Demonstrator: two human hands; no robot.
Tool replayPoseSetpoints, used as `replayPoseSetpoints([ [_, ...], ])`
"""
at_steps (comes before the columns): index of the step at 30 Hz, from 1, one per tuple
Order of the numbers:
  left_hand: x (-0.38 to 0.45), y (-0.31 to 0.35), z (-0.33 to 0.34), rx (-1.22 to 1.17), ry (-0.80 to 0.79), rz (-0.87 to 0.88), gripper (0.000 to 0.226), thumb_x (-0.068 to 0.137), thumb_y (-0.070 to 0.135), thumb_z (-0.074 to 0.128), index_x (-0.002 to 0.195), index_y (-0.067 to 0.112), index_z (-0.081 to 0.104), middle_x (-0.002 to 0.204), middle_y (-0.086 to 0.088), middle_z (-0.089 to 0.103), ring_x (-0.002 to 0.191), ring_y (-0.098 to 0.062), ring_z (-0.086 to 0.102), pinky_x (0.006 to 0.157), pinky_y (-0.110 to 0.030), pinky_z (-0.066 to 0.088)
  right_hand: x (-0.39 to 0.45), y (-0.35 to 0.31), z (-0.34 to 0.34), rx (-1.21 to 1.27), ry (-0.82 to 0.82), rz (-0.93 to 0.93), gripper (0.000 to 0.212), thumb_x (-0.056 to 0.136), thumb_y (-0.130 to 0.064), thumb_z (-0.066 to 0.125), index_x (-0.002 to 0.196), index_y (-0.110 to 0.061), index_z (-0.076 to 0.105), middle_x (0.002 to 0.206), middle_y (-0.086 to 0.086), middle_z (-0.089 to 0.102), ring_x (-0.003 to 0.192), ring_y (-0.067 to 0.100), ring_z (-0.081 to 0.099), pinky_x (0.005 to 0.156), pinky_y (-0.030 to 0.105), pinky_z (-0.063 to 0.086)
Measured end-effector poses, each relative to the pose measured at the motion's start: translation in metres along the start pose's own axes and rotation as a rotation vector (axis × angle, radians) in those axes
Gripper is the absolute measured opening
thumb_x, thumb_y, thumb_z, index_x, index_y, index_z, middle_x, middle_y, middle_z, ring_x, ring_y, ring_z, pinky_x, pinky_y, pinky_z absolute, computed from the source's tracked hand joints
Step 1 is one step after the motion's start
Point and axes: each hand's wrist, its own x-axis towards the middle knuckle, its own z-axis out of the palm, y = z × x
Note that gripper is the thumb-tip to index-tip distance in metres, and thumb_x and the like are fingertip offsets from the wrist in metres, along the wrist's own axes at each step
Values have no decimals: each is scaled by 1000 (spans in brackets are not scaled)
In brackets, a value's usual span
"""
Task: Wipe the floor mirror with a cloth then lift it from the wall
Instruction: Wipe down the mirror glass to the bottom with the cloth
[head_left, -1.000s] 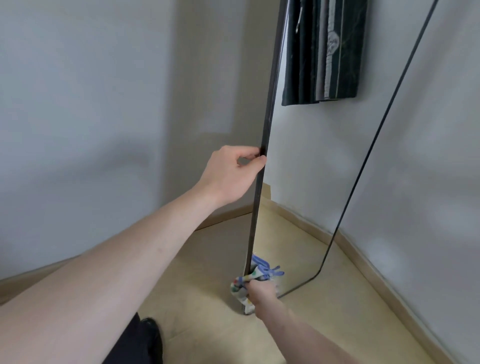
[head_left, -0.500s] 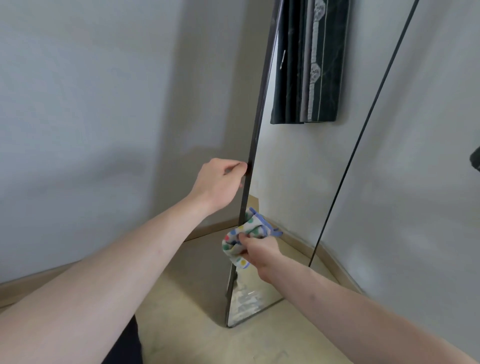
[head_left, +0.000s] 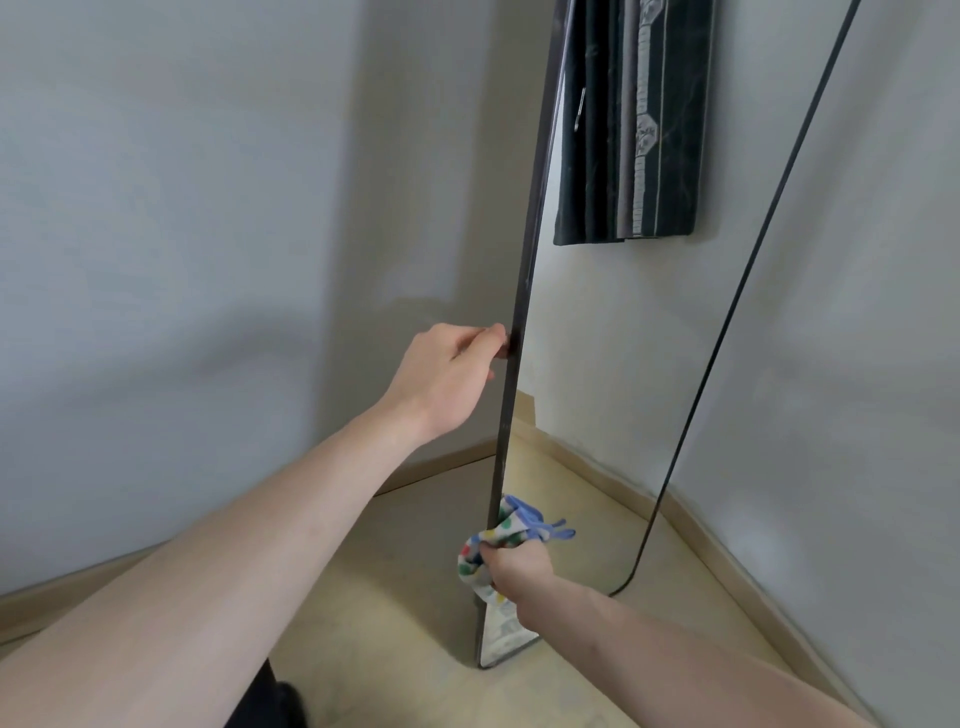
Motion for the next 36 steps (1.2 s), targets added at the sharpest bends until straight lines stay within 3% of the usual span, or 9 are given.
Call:
replayPoseSetpoints([
  [3,0,3,-1,1,0,-10,42,109,41,37,116,25,75,99,17,70,92,0,65,81,-11,38,-9,-17,-3,46,60,-41,49,95,-32,72,134,-8,56,127,9,65,119,27,62,103,38,52],
  [8,3,0,-1,-62,5,-39,46,100,51,39,115,29,76,108,9,76,98,-8,69,98,-35,48,-33,-52,-17,181,99,-131,44,91,-30,77,125,-6,64,115,8,70,112,28,67,100,40,55],
  [13,-1,3,-5,-103,-17,-50,53,88,49,36,116,28,76,113,13,75,99,-8,69,99,-37,50,-53,-88,-32,248,159,-272,39,91,-31,77,121,-10,63,115,6,70,105,23,67,97,36,55],
  [15,-2,4,-7,-102,-16,-47,53,88,49,33,114,33,77,117,9,73,106,-8,67,103,-38,49,-60,-107,-33,237,209,-353,55,84,-40,80,126,-10,59,118,6,69,107,24,67,100,39,55],
  [18,-4,7,-12,-134,32,-26,53,90,44,32,115,32,77,123,11,70,110,-5,63,102,-34,47,-67,-133,-36,142,315,-464,107,52,-69,72,140,-14,46,135,9,61,118,31,63,104,49,53],
  [23,-4,12,-14,-203,120,-7,51,92,36,35,120,23,76,122,11,71,107,2,61,99,-29,47,-78,-149,-46,26,435,-639,95,86,-40,76,158,-10,23,160,14,31,143,39,35,121,47,30],
  [28,-5,12,-12,-203,95,5,51,92,35,35,121,23,75,118,15,71,106,4,61,96,-25,46,-64,-108,-41,-68,385,-656,103,92,-39,72,165,-15,3,170,5,10,153,34,16,123,41,18],
  [32,-5,10,-9,-192,75,17,46,96,33,38,125,23,73,117,17,71,106,4,61,93,-23,45,-48,-71,-33,-128,317,-538,107,91,-42,73,164,-13,0,171,6,8,155,34,16,124,43,21],
  [36,-5,11,-4,-176,67,22,38,108,18,40,133,24,67,124,12,69,118,-5,61,106,-28,45,-33,-42,-30,-108,244,-469,101,86,-36,78,160,-12,13,160,7,28,144,30,39,119,41,35],
])
